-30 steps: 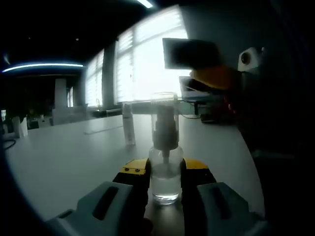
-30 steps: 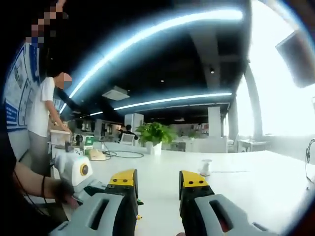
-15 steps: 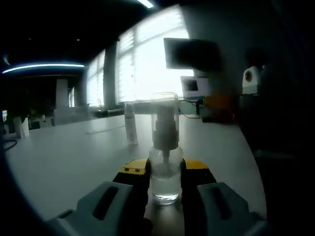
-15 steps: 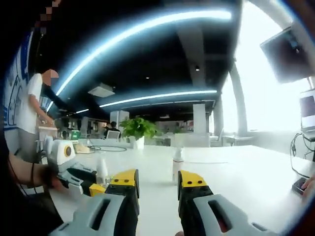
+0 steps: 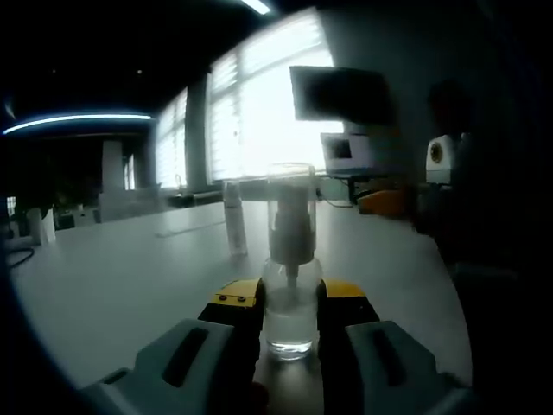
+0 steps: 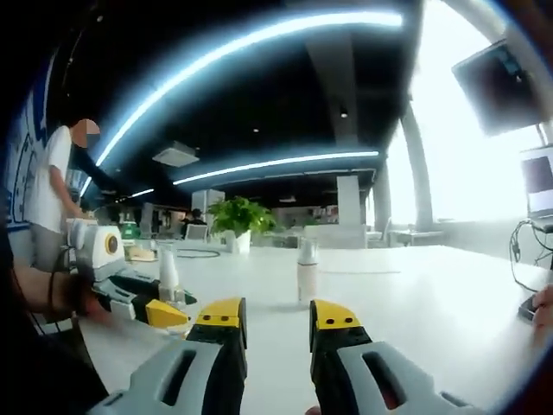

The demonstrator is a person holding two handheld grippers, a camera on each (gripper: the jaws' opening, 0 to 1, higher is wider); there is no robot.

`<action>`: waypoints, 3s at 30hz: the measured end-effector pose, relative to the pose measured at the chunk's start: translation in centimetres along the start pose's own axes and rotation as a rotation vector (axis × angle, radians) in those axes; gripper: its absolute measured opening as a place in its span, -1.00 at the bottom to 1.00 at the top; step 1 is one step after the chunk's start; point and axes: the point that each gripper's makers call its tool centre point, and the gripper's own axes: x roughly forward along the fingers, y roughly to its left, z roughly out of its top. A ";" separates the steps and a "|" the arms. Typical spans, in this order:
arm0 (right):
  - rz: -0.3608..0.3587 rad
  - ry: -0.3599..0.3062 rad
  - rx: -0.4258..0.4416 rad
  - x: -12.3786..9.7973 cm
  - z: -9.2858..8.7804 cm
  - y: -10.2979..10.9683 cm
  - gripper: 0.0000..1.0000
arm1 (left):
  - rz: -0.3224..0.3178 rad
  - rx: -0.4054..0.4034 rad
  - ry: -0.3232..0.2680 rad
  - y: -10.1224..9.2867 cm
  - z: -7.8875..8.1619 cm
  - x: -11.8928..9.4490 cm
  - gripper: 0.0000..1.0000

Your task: Clamp pump bottle remove cover press pump head put on cover

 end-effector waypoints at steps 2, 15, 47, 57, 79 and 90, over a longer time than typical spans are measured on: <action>0.004 0.001 0.006 0.1 -0.3 0.3 -0.54 | 0.005 -0.003 0.001 0.2 0.0 0.0 -0.69; -0.016 0.018 0.035 0.1 -1.4 -0.2 -0.56 | 0.059 -0.088 -0.067 2.0 1.5 -0.3 -0.69; -0.016 0.031 0.119 0.1 -1.5 -0.1 -0.64 | 0.403 -0.148 -0.184 13.4 4.4 3.9 -0.69; -0.015 0.035 0.117 0.1 -1.6 0.1 -0.65 | 0.433 -0.145 -0.174 15.4 4.3 6.2 -0.70; -0.031 0.039 0.105 0.1 -1.8 -0.4 -0.72 | 0.509 -0.062 -0.078 17.3 1.4 9.7 -0.70; -0.034 0.035 0.098 0.1 -1.8 -0.4 -0.72 | 0.475 -0.047 -0.029 16.3 0.4 10.5 -0.70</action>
